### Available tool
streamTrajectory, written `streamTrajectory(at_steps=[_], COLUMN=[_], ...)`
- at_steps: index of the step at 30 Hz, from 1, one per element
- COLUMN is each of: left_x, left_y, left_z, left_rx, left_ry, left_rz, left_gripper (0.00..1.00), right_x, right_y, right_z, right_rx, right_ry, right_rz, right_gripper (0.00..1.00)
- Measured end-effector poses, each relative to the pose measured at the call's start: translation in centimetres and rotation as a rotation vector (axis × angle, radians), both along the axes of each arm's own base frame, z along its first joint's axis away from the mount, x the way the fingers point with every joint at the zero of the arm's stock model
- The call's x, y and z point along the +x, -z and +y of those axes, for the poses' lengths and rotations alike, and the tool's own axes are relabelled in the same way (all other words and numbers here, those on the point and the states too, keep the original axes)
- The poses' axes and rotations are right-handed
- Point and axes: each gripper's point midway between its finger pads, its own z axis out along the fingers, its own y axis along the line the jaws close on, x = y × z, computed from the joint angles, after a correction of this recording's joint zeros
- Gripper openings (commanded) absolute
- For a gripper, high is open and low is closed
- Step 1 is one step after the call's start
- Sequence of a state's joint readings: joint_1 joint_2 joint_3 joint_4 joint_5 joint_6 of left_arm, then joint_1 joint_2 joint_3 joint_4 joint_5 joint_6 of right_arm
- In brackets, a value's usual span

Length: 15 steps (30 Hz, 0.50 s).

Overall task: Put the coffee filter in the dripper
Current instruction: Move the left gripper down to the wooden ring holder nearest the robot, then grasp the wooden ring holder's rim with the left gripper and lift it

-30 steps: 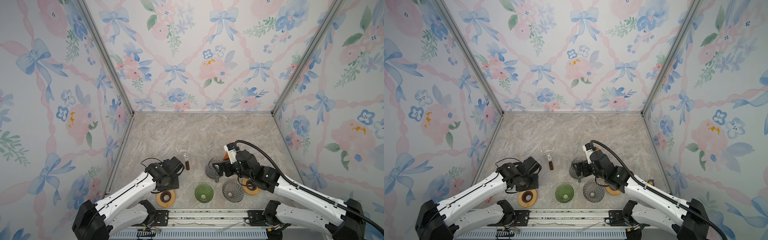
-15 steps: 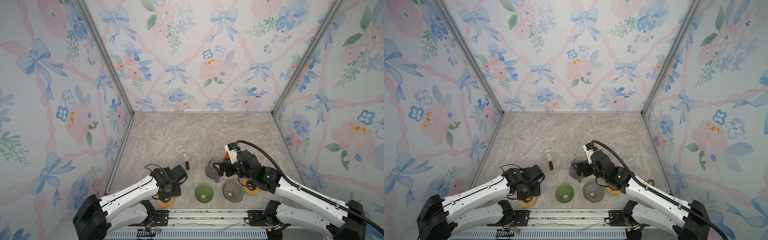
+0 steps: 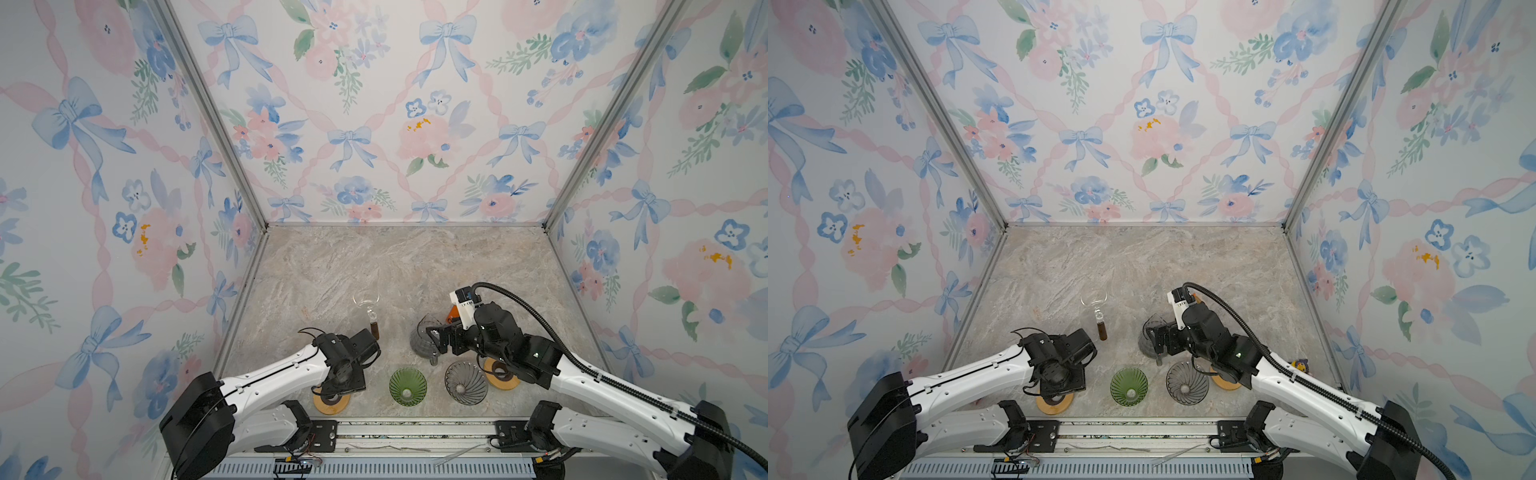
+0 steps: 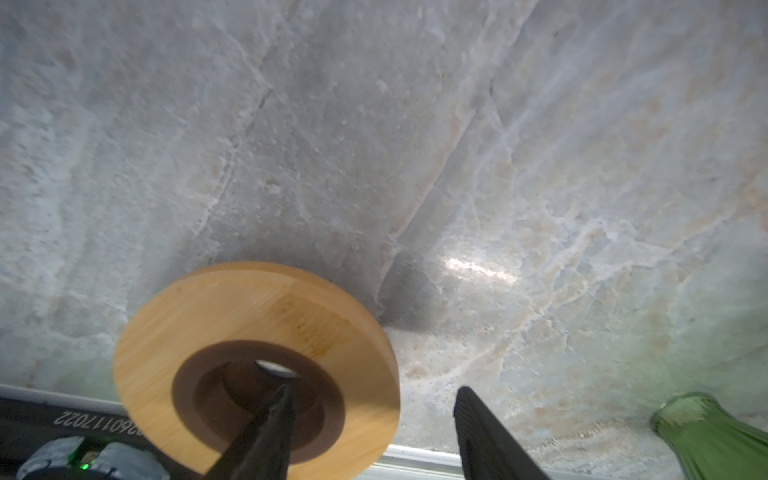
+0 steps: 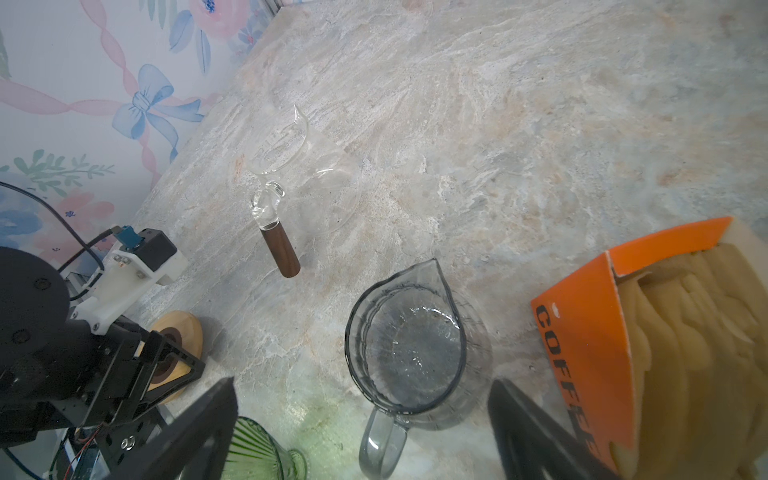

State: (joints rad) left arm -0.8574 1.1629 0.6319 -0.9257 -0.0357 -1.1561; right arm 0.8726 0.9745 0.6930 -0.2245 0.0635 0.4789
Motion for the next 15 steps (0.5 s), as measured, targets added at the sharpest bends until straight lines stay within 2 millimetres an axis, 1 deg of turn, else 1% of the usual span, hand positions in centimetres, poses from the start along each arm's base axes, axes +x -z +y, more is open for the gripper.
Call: streamTrajectory(at_steps=[8,15], left_x=[-0.18,-0.36], left_y=[0.41,0.77], left_z=[0.21,0.43], left_rx=[0.013,0.029], left_ry=[0.0,0.003], left_rz=[0.011,0.024], left_gripper=[0.62,0.58], right_x=[0.02,0.05], right_y=[0.03,0.34], right_z=[-0.09,-0.25], right_rx=[-0.002,-0.009], right_ry=[0.003,0.01], right_rz=[-0.002,-0.001], right_gripper=[0.96,0.96])
